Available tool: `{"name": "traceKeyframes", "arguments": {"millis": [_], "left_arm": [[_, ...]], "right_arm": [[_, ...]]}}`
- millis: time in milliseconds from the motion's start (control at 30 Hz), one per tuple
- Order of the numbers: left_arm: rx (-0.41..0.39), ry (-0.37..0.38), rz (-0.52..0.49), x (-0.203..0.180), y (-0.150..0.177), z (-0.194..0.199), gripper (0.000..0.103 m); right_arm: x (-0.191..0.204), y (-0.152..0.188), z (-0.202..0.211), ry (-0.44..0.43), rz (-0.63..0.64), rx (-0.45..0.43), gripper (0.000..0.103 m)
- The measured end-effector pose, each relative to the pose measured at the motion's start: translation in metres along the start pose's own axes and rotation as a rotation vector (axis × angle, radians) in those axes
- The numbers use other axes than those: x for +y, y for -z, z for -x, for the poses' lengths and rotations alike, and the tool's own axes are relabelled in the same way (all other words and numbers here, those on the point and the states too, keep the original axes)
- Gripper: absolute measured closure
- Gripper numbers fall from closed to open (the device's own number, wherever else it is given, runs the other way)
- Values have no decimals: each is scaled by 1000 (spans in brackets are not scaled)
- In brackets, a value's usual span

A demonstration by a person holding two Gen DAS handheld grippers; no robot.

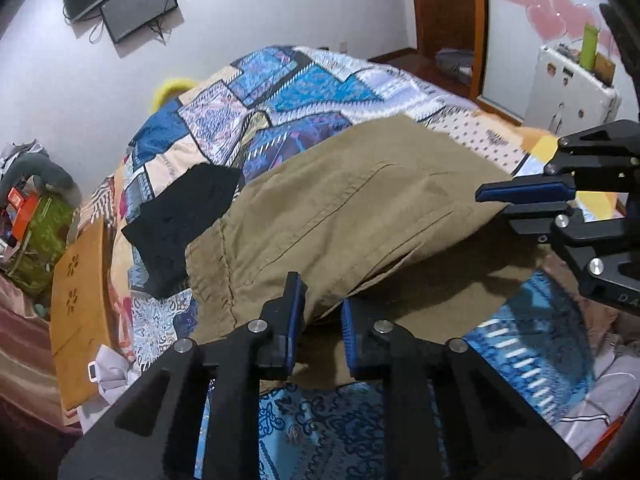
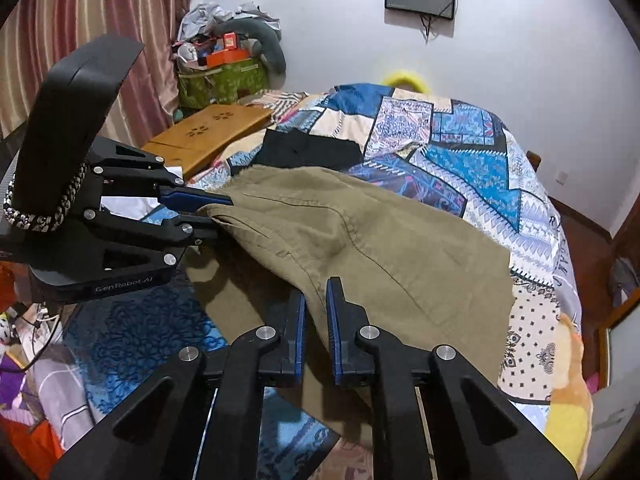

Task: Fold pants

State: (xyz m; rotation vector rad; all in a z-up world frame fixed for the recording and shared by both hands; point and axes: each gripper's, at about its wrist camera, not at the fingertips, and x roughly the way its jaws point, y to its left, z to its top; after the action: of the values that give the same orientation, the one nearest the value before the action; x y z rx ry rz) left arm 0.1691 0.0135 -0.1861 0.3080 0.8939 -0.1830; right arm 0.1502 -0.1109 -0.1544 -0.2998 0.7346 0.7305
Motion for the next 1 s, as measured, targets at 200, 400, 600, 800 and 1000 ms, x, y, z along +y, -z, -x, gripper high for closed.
{"name": "traceKeyframes", "arguments": {"millis": [200,400,600,800,1000], "left_arm": [[4,47,27,-1,10,9,86],[37,79,90,-3,28,2,86],[58,85,116,-7,43,-1,85],[55,92,166,3,47,12,83],[5,112,198,14,43,40,80]], "right_arm": [[4,9,3,-25,-23,11,94],[8,24,-3,-53,-63,28,94],[9,34,-6,-92,-98,76,90],[8,34,9,-131,-117,69,90],[0,19,30,-148,-151,3,88]]}}
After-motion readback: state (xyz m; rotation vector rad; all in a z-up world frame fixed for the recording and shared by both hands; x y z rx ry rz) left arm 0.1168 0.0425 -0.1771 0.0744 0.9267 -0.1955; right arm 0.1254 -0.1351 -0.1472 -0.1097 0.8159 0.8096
